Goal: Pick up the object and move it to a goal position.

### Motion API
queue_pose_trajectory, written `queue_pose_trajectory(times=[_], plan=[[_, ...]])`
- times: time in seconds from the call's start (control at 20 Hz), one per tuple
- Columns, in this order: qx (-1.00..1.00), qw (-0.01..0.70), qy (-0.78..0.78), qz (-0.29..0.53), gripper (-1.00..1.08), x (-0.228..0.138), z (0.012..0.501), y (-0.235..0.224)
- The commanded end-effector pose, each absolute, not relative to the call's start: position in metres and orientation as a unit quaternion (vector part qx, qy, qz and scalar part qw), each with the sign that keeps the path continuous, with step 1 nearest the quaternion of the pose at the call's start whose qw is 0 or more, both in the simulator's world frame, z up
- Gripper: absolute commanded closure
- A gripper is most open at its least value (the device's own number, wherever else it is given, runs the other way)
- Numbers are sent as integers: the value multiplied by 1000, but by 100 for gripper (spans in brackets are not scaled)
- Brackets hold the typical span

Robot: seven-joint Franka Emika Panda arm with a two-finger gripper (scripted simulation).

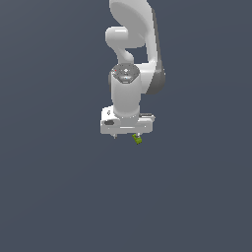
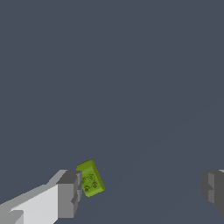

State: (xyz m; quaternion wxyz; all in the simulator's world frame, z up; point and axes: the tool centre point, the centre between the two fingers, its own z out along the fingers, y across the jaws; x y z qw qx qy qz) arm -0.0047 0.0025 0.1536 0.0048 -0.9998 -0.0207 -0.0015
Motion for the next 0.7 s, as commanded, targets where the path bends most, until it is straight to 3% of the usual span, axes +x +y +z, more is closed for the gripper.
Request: queue_pose_trajectory(times=[0.0,0.65], plan=[[-999,3,-40,-1,-92,-11,144,8],[-981,-1,-195,0,-92,-70,77,51]])
